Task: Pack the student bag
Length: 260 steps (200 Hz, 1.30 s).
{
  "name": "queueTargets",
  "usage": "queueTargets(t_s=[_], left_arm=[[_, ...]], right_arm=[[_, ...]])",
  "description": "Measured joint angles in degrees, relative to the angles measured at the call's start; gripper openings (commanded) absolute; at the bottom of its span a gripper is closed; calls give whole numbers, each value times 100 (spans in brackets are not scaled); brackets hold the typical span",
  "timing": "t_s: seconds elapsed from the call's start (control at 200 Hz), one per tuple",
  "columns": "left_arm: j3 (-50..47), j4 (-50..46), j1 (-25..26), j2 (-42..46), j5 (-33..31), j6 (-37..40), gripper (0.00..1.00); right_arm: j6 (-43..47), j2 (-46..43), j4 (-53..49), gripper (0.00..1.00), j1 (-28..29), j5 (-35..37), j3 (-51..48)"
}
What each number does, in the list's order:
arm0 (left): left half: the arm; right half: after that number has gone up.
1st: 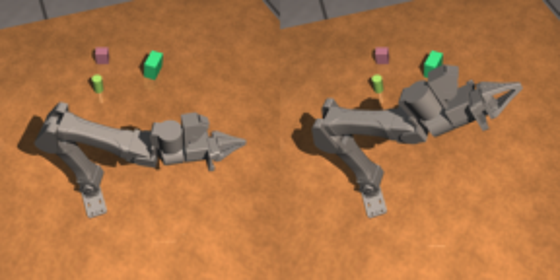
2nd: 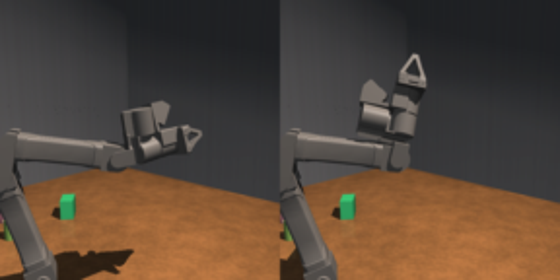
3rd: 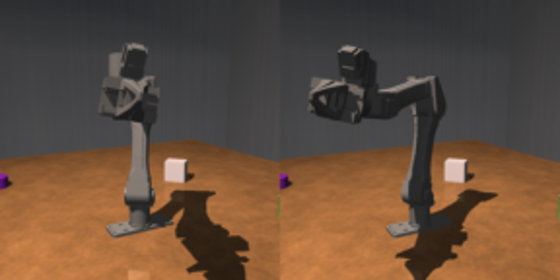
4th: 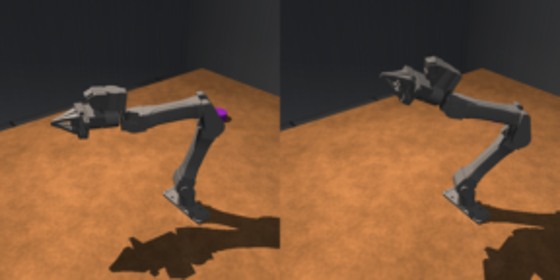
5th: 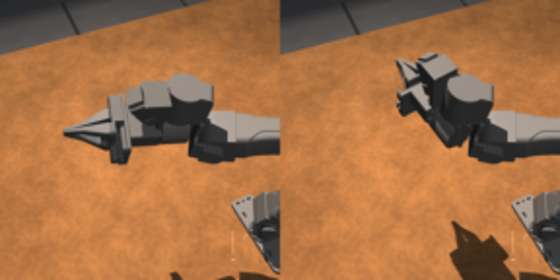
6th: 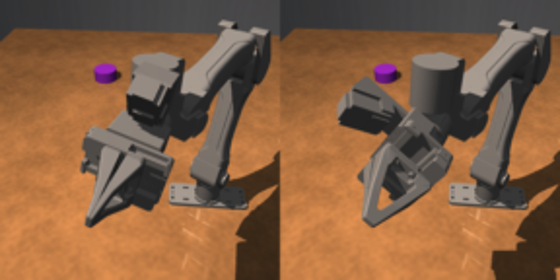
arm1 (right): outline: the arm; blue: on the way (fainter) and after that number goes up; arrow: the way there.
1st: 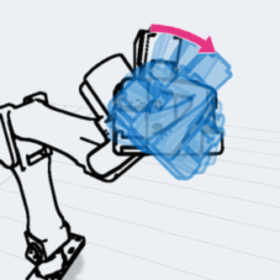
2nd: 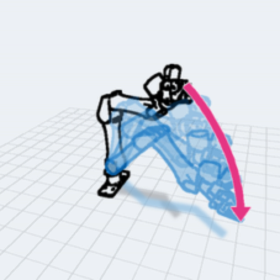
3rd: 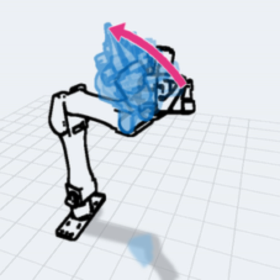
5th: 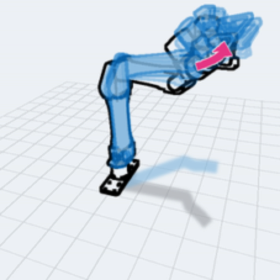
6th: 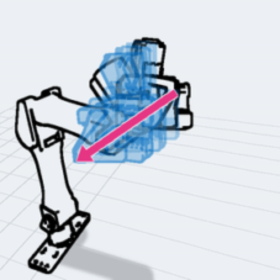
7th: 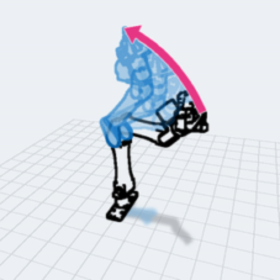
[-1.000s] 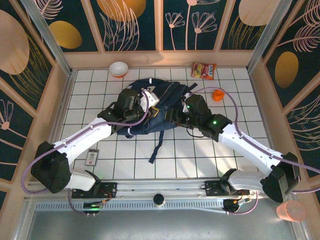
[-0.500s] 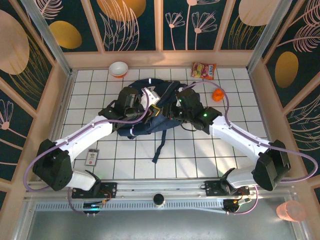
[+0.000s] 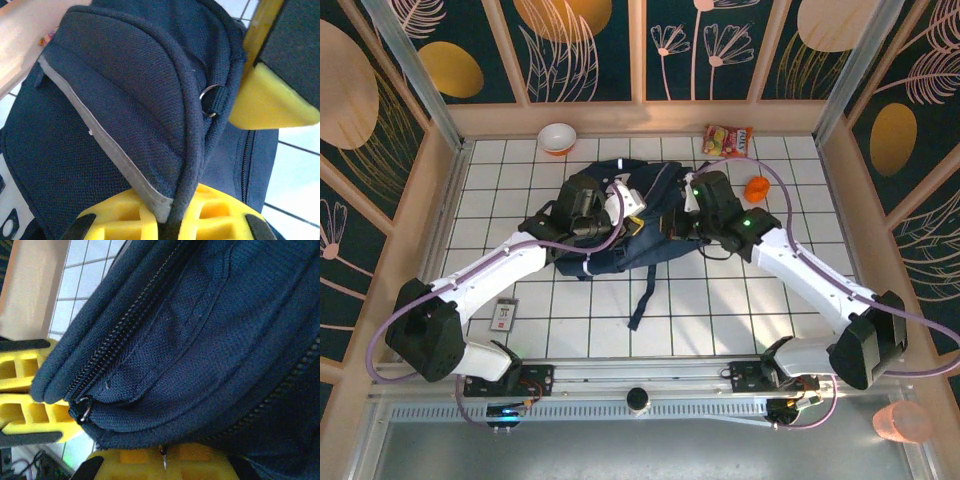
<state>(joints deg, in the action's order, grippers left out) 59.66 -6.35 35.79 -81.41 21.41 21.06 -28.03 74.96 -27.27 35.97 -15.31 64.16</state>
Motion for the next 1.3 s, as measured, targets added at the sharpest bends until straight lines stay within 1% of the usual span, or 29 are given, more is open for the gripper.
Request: queueTargets(t_s=[0.095, 0.195, 0.42, 0.475, 0.515, 0.57, 0.605, 0.631, 0.701, 0.741, 0.816, 0.881, 0.931, 1.026, 1.066, 1.091, 1.186, 1.246, 1.266, 1.301], left_arm=[[-63, -136, 0, 0, 138, 527, 0], [-94, -367, 0, 0, 208, 1027, 0], [-162, -787, -15, 0, 149, 1947, 0], [-247, -791, -26, 15, 109, 2120, 7], [-348, -780, -37, 42, 63, 2243, 15], [-511, -793, -50, 85, -7, 2387, 29], [-605, -846, -59, 116, -120, 2483, 44], [-662, -907, -87, 138, -201, 2549, 53], [-800, -1102, -245, 201, -348, 2599, 66], [-837, -1193, -319, 243, -350, 2588, 70], [-859, -1287, -380, 358, -216, 2542, 73], [-881, -1274, -295, 470, -94, 2452, 75], [-933, -1193, -125, 535, -70, 2361, 76], [-1067, -868, 280, 551, -68, 2105, 76], [-1106, -708, 439, 540, -63, 1978, 73], [-1113, -610, 511, 527, -57, 1906, 69], [-1113, -210, 614, 437, -42, 1659, 53], [-1110, -66, 612, 358, -57, 1650, 39], [-1110, -37, 612, 334, -68, 1641, 33], [-1110, -2, 610, 293, -107, 1696, 18]], right_arm=[[304, 15, -271, 0, -114, -533, -9], [498, 44, -413, 0, -138, -925, -105], [625, 125, -514, 0, -83, -1412, -319], [560, 125, -389, 0, -37, -1480, -437], [433, 125, -197, 0, 26, -1552, -595], [212, 125, 160, 0, 151, -1626, -883], [57, 125, 374, 0, 227, -1652, -1067], [-83, 116, 468, 0, 271, -1668, -1193], [-378, 105, 662, 0, 337, -1681, -1517], [-481, 105, 706, 0, 352, -1676, -1626], [-584, 105, 719, 0, 358, -1668, -1674], [-579, 105, 732, 0, 358, -1668, -1672], [-568, 105, 702, 0, 358, -1668, -1668], [-525, 109, 623, 0, 358, -1670, -1637], [-492, 116, 557, 0, 358, -1668, -1589], [-485, 125, 522, 0, 358, -1670, -1552], [-400, 149, 431, 0, 358, -1670, -1423], [-378, 149, 396, 0, 356, -1672, -1386], [-369, 149, 385, 0, 354, -1670, -1379], [-339, 149, 348, 0, 339, -1672, -1373]])
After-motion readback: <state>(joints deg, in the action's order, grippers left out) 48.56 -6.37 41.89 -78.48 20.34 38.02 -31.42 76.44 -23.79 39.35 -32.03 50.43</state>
